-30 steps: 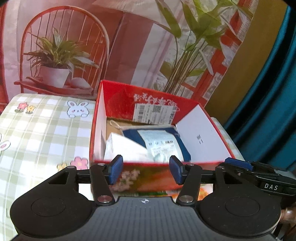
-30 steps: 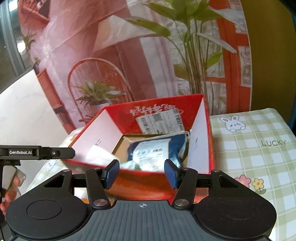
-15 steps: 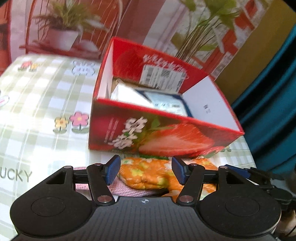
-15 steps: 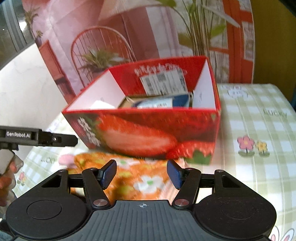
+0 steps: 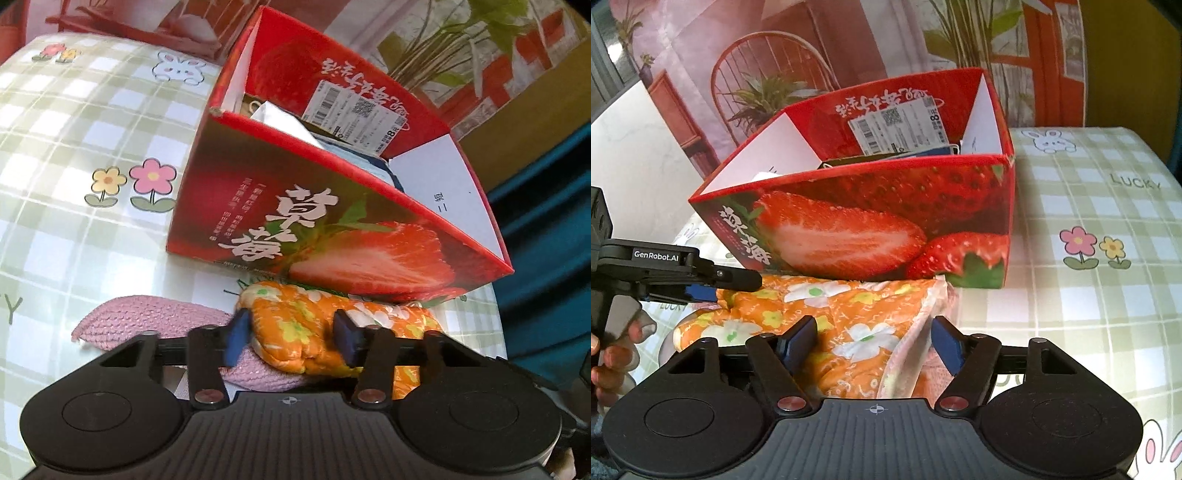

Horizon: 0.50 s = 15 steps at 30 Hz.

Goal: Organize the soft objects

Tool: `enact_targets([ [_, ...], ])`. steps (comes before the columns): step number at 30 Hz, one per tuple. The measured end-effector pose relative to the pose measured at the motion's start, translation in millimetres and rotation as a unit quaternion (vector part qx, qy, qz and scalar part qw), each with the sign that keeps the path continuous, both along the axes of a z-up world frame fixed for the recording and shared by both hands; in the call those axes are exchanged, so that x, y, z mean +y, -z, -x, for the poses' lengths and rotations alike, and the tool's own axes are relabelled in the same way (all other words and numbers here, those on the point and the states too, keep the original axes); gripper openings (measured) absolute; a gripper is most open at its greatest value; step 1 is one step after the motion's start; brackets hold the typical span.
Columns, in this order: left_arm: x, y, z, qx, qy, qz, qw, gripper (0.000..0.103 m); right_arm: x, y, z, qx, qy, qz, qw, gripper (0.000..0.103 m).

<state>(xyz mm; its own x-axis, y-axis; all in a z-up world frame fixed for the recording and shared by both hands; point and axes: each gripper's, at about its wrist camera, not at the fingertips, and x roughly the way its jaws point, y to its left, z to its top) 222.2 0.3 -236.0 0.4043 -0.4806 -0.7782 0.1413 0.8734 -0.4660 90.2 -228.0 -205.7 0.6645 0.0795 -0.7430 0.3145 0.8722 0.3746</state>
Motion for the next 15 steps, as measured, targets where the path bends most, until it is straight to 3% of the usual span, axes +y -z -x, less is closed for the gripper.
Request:
enact_targets([
  [1,0.2,-1.5,1.0,-0.004,0.001,0.002,1.0,0.034,-1.2,0.8,0.6,0.0,0.002,-0.004,1.0,0.067],
  [3,1.6,-5.8,4.5,-0.018,0.003,0.006,0.9998,0.03,-3.6,1.1,2.4,-0.004,0.006,-0.014,1.0,0.064],
  [5,1.1,-11.3,8.4,-0.033,0.007,0.004,0.9994,0.027,-4.5,-0.3,3.1,-0.006,0.008,-0.011,1.0,0.051],
  [9,2.4,-24.1,17.0,-0.06,0.011,0.006,0.9981,0.025,-7.8,-4.7,3.3,-0.013,0.006,-0.009,1.0,0.037],
  [11,2.5,-33.8,22.3,-0.079,0.012,0.003,0.9968,0.025,-8.9,-8.3,4.5,-0.02,0.007,-0.008,1.0,0.023],
  [15,5.5,-52.5,32.2,-0.115,0.017,0.01,0.9931,0.025,-9.2,-19.9,7.1,-0.04,-0.002,-0.009,0.999,0.012],
])
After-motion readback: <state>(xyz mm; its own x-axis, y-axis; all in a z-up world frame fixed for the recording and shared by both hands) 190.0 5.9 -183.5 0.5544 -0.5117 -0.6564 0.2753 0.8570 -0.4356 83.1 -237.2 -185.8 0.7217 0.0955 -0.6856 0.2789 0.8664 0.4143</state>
